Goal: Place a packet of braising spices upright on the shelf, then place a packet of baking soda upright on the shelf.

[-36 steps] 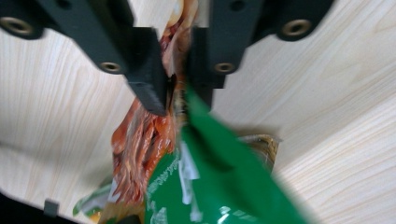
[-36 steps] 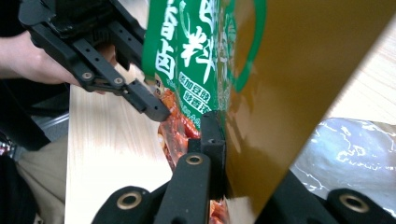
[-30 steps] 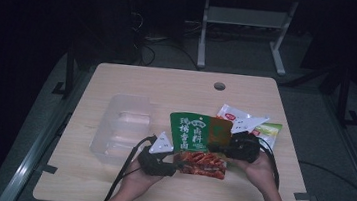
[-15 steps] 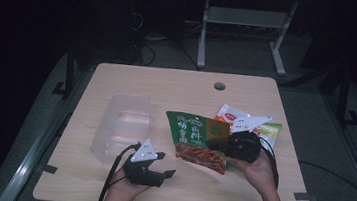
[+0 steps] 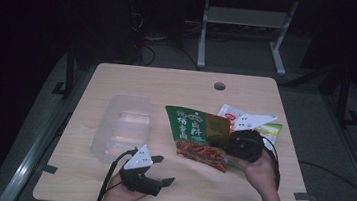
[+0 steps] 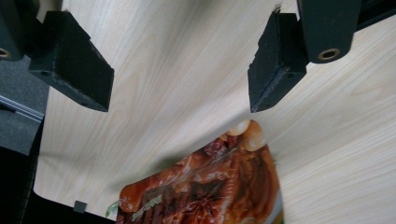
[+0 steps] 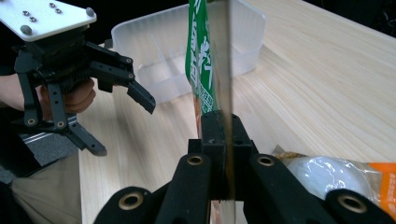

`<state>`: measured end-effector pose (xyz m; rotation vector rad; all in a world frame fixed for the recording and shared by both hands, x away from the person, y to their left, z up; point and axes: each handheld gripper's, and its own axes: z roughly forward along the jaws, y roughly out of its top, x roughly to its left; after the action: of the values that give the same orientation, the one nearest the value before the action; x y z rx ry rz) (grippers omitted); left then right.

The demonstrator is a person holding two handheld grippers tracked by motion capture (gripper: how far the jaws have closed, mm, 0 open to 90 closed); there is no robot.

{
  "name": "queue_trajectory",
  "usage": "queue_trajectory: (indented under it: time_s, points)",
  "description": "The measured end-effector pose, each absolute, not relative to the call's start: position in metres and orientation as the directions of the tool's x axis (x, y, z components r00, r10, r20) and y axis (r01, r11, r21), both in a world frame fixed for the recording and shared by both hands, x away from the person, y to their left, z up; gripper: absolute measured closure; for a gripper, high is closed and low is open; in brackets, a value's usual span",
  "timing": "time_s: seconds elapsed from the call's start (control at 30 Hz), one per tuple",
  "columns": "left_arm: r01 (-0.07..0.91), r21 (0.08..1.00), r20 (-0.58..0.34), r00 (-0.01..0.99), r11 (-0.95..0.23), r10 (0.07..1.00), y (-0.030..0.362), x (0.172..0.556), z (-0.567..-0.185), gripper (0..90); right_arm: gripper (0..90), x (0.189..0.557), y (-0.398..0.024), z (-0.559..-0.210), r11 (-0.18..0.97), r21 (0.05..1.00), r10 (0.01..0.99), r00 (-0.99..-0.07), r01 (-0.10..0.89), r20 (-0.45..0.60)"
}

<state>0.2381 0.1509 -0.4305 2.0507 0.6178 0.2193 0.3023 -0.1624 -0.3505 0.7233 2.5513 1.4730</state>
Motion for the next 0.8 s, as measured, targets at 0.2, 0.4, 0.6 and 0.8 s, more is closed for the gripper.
queue_trajectory:
  time_s: [0.2,0.4,0.6,0.8]
  points:
    - [0.334,0.841,-0.08,0.855,-0.426,0.512,0.15,0.235,-0.432,21.2,89.3,0.305,-0.157,-0.342,0.44,0.829,0.464,-0.878,0.345,0.12]
    - [0.328,0.846,-0.073,0.853,-0.421,0.517,0.154,0.236,-0.43,21.4,89.4,0.315,-0.15,-0.331,0.438,0.829,0.459,-0.88,0.348,0.127]
    - [0.327,0.842,-0.071,0.856,-0.429,0.512,0.153,0.233,-0.433,21.4,89.4,0.324,-0.14,-0.317,0.45,0.822,0.457,-0.881,0.349,0.124]
    - [0.319,0.841,-0.065,0.861,-0.437,0.504,0.152,0.234,-0.432,21.3,89.4,0.329,-0.132,-0.311,0.474,0.809,0.449,-0.886,0.348,0.118]
